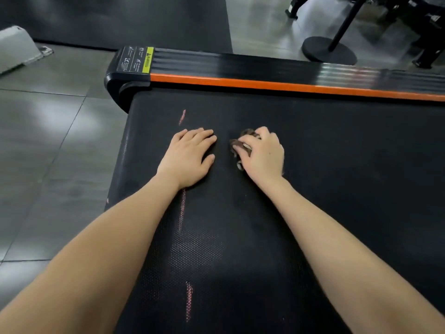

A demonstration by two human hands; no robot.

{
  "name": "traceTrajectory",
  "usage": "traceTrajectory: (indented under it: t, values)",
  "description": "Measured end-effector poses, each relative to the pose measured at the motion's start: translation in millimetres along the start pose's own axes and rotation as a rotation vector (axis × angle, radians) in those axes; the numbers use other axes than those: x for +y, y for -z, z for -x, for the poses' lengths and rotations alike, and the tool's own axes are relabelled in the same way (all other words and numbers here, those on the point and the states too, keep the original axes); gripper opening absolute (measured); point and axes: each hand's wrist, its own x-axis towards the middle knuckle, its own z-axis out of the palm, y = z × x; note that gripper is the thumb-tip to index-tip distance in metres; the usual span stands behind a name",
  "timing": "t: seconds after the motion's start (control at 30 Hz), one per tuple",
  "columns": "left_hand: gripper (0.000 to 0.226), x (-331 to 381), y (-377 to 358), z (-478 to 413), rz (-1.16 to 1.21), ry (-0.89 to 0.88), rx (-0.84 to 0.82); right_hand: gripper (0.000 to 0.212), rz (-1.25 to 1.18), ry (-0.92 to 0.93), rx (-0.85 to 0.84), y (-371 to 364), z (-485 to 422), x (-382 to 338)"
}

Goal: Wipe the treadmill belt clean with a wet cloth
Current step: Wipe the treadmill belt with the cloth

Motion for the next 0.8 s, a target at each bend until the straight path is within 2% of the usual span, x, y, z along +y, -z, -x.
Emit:
traceTrajectory:
  t: [0.07, 0.17, 0.3, 0.4, 0.43, 0.53, 0.57, 0.63, 0.7, 0.77, 0.8]
  values:
    - [0.062, -0.1, 2.2, -1.4, 0.002, -0.007, -0.002, 0.018, -0.022, -0.005, -0.015, 3.1, 14.6, -8.1]
    - [0.056, 1.2, 2.2, -1.1, -0.008, 0.003, -0.007, 0.022, -0.143, 0.149, -0.078, 31.6, 86.9, -22.8]
    - [0.048, 8.4, 13.2, 3.6, -0.017, 0.018, -0.011, 0.017, -0.303, 0.351, -0.266, 88.4, 204.0, -42.0]
    - [0.050, 12.6, 28.5, 22.3, 0.021, 0.055, 0.028, 0.015, -0.232, 0.471, -0.330, 104.9, 215.1, -23.0]
    - [0.051, 13.0, 34.3, 34.1, 0.049, 0.078, 0.050, 0.016, -0.168, 0.429, -0.305, 104.1, 207.3, -15.3]
    - [0.049, 14.9, 47.5, 85.4, 0.070, 0.131, 0.132, 0.023, -0.092, 0.029, -0.154, 97.1, 191.9, -10.1]
    - [0.048, 16.2, 49.2, 105.3, 0.067, 0.152, 0.149, 0.021, -0.083, -0.041, -0.114, 94.1, 195.3, -19.2]
    - [0.048, 19.0, 49.3, 142.7, 0.074, 0.212, 0.148, 0.018, -0.101, -0.014, -0.141, 93.8, 214.0, -50.7]
    - [0.050, 21.5, 46.6, 172.6, 0.074, 0.293, 0.130, 0.016, -0.192, 0.178, -0.320, 107.0, 241.6, -75.0]
    - [0.051, 22.2, 45.2, 191.0, 0.091, 0.390, 0.128, 0.014, -0.223, 0.308, -0.494, 127.2, 258.9, -64.1]
    - [0.052, 23.1, 45.9, 197.2, 0.114, 0.437, 0.130, 0.016, -0.212, 0.302, -0.518, 136.1, 261.7, -47.5]
